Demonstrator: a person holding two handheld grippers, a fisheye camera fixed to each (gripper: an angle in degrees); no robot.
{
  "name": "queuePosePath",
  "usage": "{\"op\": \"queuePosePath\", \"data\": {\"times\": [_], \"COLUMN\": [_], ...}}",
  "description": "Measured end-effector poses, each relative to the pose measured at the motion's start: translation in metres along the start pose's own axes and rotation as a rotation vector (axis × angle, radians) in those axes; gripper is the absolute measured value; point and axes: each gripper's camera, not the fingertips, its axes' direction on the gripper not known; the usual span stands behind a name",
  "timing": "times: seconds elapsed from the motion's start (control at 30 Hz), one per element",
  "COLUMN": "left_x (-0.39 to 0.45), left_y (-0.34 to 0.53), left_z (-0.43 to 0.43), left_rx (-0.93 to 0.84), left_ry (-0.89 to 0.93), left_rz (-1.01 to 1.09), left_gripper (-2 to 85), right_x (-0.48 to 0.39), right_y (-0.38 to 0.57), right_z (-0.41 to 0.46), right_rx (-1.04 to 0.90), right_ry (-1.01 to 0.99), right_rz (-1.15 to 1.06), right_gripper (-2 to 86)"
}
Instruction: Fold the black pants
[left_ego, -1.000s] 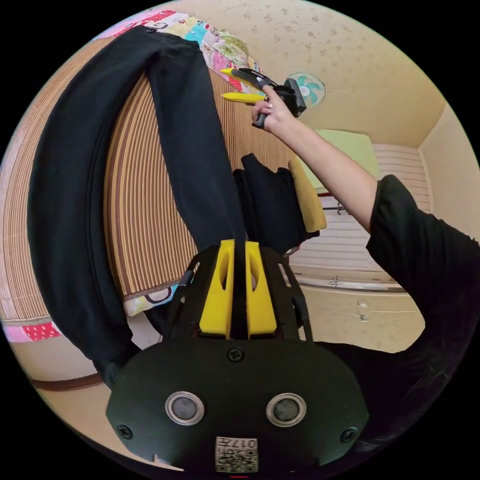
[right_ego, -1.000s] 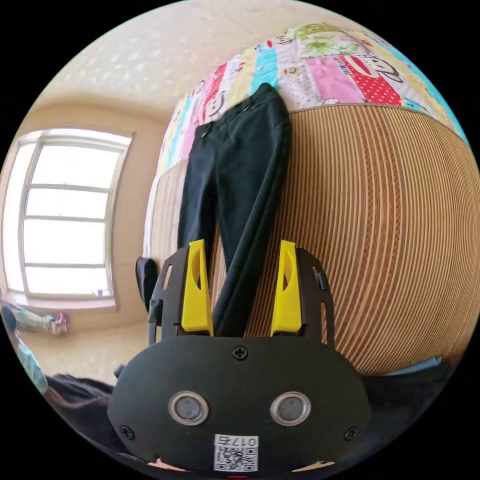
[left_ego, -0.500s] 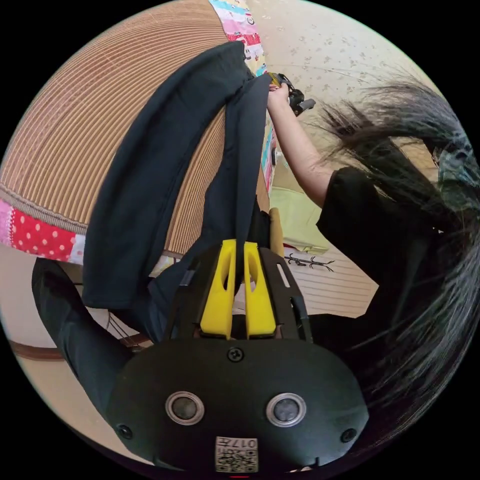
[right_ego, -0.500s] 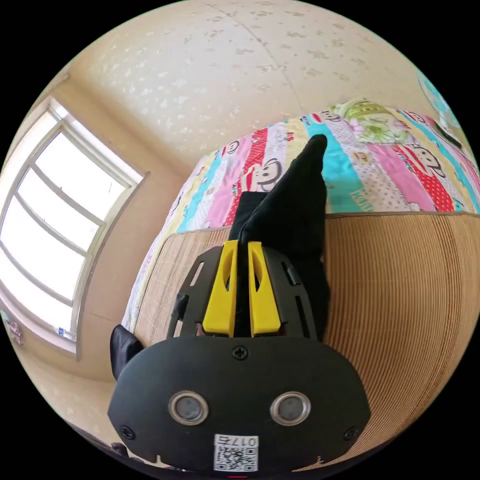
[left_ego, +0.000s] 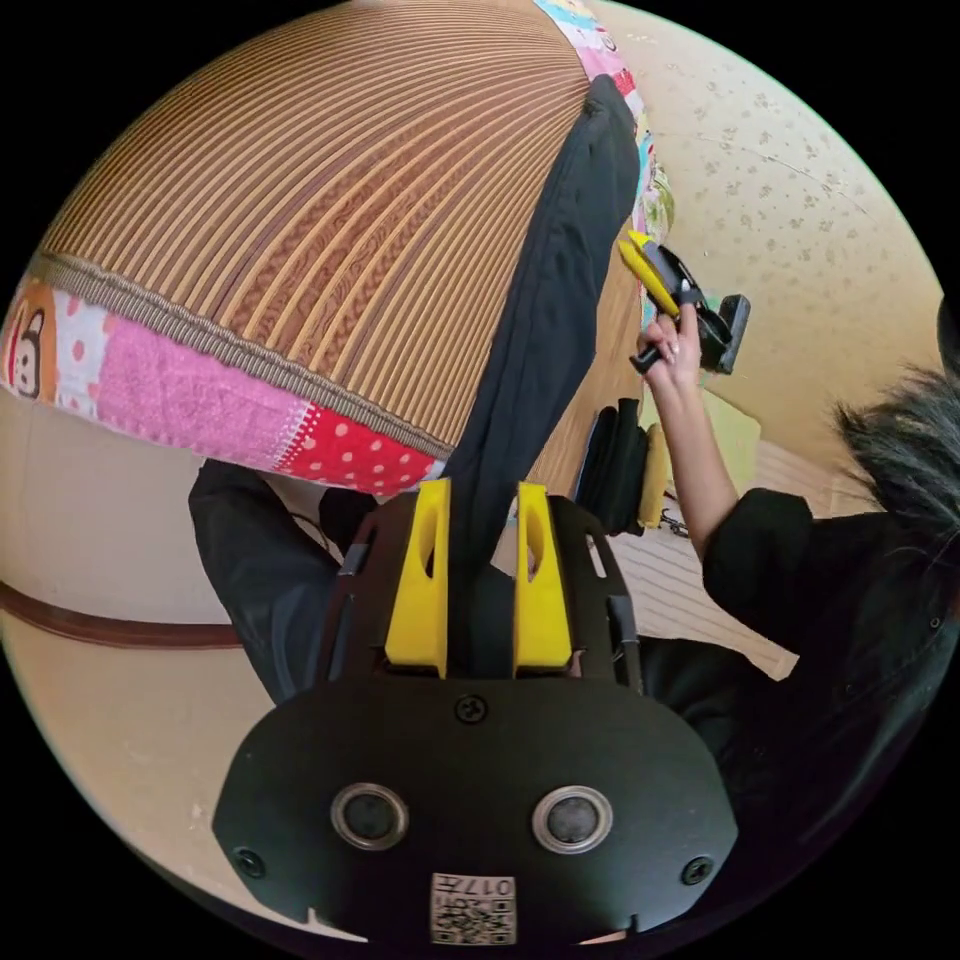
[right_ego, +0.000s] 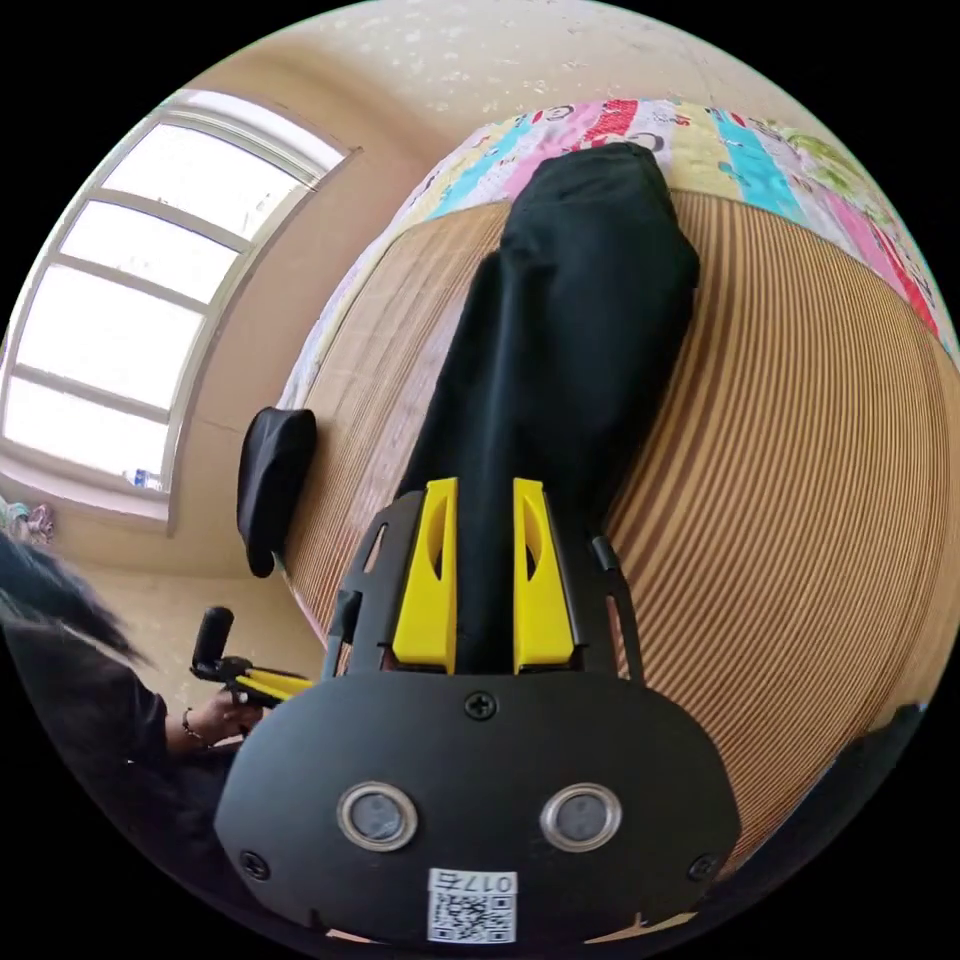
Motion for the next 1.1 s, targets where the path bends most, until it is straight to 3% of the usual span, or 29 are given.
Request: {"op": "queuePosePath", "data": {"times": [0.17,0.27,0.33,0.4,0.43,0.53,0.6,0.67,0.73,0.8,0.87,0.97,1.1], "left_x": [0.03,0.047,0.048,0.036,0.033,0.027,0.024,0.018,0.012,0.019,0.032,0.052,0.056], "left_y": [-0.025,-0.021,-0.016,-0.009,-0.008,0.004,0.013,0.017,0.018,0.015,0.015,0.022,0.028], "left_z": [0.024,0.034,0.032,0.03,0.03,0.029,0.028,0.032,0.033,0.037,0.042,0.039,0.049], "left_rx": [-0.126,-0.156,-0.142,-0.132,-0.125,-0.126,-0.118,-0.125,-0.11,-0.176,-0.239,-0.201,-0.191], "left_ry": [-0.087,-0.068,0.079,0.398,0.46,0.635,0.491,0.253,0.063,-0.059,-0.138,-0.185,-0.032], "left_rz": [0.122,0.167,0.179,0.152,0.141,0.142,0.128,0.068,0.002,0.029,0.065,0.126,0.13], "left_gripper": [9.8,4.3,3.6,3.6,3.6,3.6,3.7,3.9,4.4,7.3,9.9,10.3,6.3], "right_x": [0.043,0.048,0.049,0.051,0.051,0.053,0.051,0.045,0.046,0.049,0.06,0.079,0.088], "right_y": [0.13,0.165,0.175,0.18,0.182,0.189,0.191,0.193,0.194,0.195,0.193,0.186,0.179], "right_z": [0.006,0.017,0.023,0.033,0.037,-0.001,-0.022,-0.017,0.006,0.009,-0.011,-0.023,-0.001], "right_rx": [-0.058,-0.072,-0.083,-0.133,-0.16,-0.013,-0.001,-0.141,-0.304,-0.342,-0.238,-0.145,-0.175], "right_ry": [-0.214,-0.355,-0.445,-0.57,-0.676,-0.895,-0.812,-0.522,-0.362,-0.333,-0.382,-0.42,-0.479], "right_rz": [0.285,0.317,0.301,0.282,0.259,0.225,0.231,0.224,0.213,0.195,0.218,0.269,0.272], "right_gripper": [10.1,11.2,11.6,11.1,9.7,4.9,4.0,3.3,2.9,2.7,3.7,7.0,8.0]}}
